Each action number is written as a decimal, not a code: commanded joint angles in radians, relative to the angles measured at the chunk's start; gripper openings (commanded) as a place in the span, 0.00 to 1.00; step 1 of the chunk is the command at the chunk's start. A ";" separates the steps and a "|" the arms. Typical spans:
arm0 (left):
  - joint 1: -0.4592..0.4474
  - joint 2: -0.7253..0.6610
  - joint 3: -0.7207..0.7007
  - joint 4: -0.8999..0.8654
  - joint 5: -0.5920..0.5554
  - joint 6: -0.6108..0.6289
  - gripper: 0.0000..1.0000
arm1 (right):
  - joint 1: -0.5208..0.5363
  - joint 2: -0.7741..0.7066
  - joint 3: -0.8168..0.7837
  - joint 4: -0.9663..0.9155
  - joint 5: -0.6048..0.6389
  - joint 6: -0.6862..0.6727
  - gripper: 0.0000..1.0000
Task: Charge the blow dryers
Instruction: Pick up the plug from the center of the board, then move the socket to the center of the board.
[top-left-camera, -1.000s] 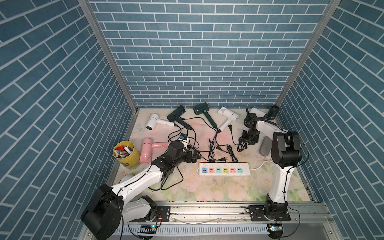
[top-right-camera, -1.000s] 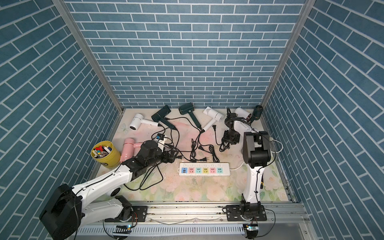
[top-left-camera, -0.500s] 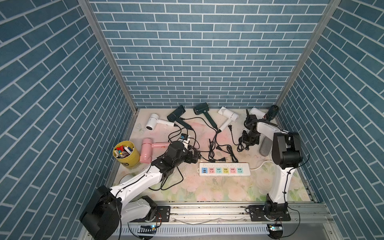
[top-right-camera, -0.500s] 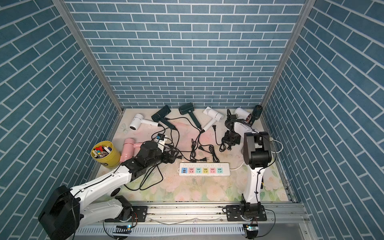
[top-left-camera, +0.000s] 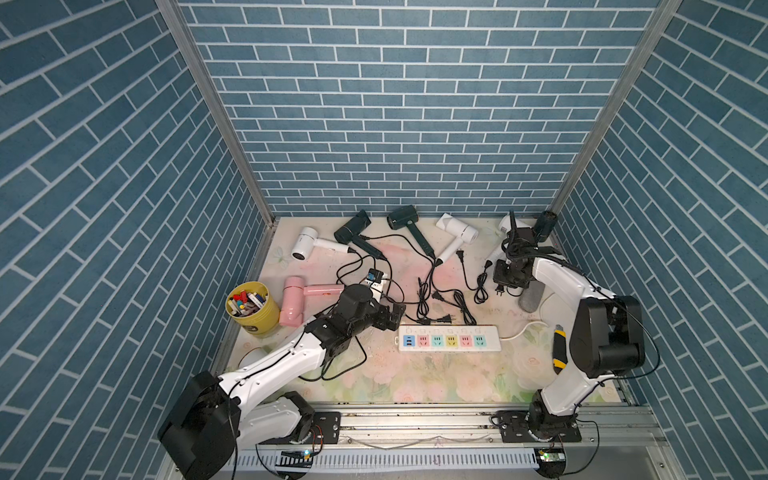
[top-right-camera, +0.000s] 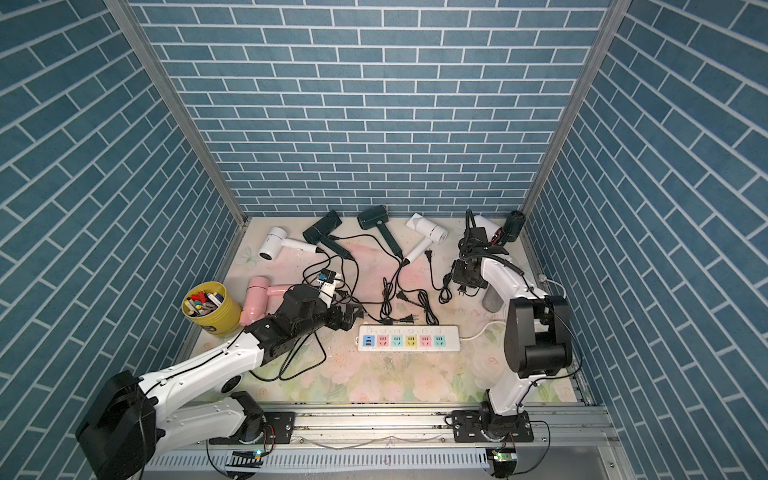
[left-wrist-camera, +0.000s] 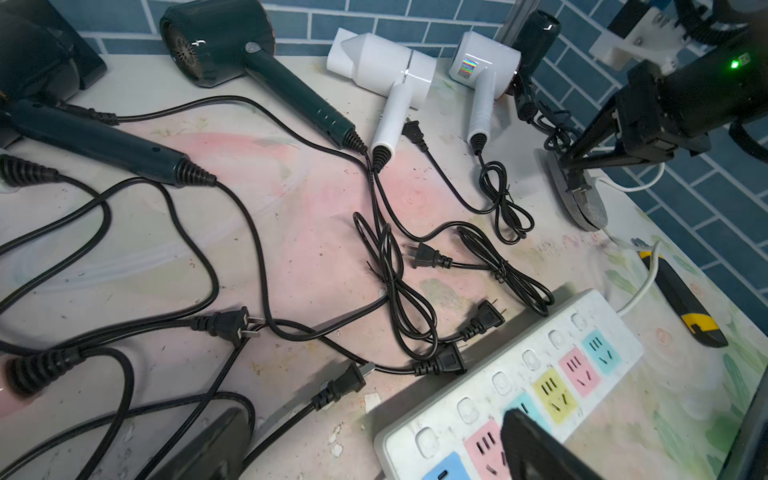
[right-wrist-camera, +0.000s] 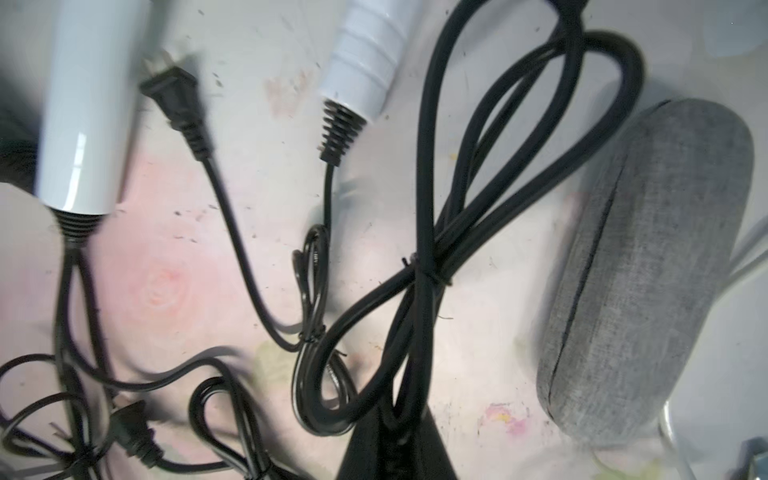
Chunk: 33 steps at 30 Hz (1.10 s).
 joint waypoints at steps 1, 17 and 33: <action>-0.042 0.007 0.043 -0.007 0.031 0.058 0.99 | 0.004 -0.056 -0.054 0.098 -0.074 0.025 0.00; -0.365 0.344 0.448 -0.386 0.091 0.173 0.99 | 0.003 -0.304 -0.337 0.376 -0.257 -0.039 0.00; -0.585 0.722 0.641 -0.388 0.067 0.014 0.99 | -0.004 -0.354 -0.452 0.448 -0.306 -0.089 0.00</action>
